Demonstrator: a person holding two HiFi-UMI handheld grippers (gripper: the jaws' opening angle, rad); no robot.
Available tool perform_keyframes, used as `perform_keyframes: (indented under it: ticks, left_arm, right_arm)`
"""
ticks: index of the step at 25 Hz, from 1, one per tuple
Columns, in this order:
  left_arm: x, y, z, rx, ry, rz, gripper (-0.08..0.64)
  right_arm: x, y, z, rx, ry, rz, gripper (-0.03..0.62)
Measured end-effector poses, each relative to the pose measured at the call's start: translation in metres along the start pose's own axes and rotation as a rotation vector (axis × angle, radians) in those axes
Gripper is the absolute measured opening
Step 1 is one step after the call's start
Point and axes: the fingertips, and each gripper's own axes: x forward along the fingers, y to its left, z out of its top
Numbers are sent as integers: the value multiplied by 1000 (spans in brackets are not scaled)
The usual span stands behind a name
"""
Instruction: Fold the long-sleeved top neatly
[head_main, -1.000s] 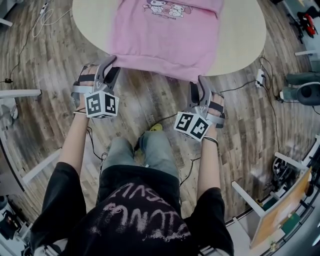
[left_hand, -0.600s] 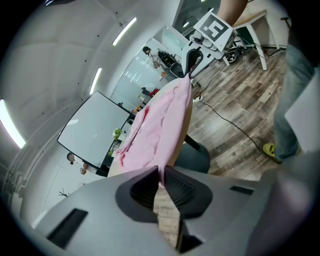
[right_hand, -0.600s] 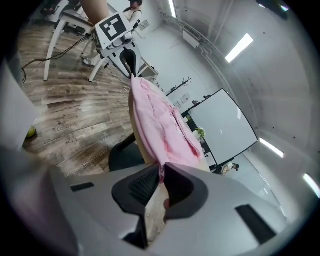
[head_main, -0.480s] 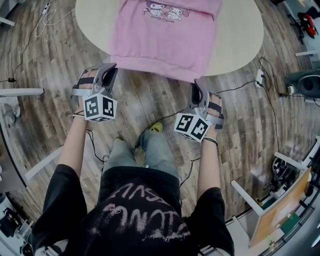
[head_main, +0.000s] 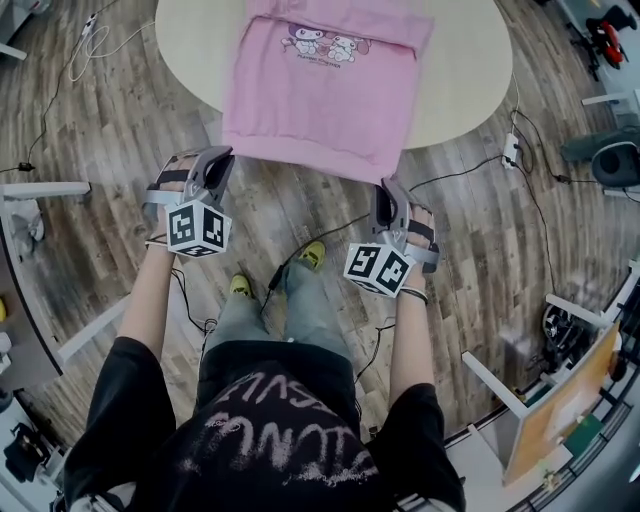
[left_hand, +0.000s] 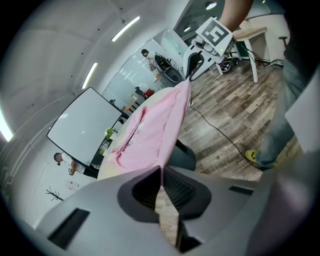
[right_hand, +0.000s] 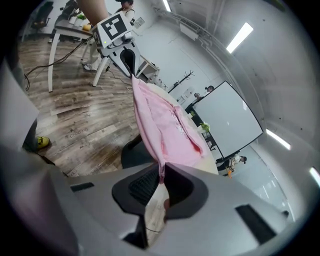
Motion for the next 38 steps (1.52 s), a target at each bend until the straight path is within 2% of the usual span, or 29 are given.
perform_keyframes:
  ticks: [8,14,21,25,29,38]
  left_arm:
    - [-32,-26,2,-14,-10,-96,26]
    - [-45,-27,8,-26,-14,-153,26]
    - [-45,-8,28,-12,18,-171,26]
    - [-45,4,36,-32,48,-168,26]
    - [-43,22,47,-34,65,-169,26]
    - [-32,58,60,-39,56,-179,26]
  right_arm:
    - [-41,23,-4,56,54,45,38]
    - [-58,25,-4,89,64,81,38]
    - [-54,3,-9,121,22,143,38]
    - [-51,-5,-8,119,-19,209,38]
    - [-44,-28,-5,117,-51,235,38]
    - [-27,-64,3,130,-59,294,37]
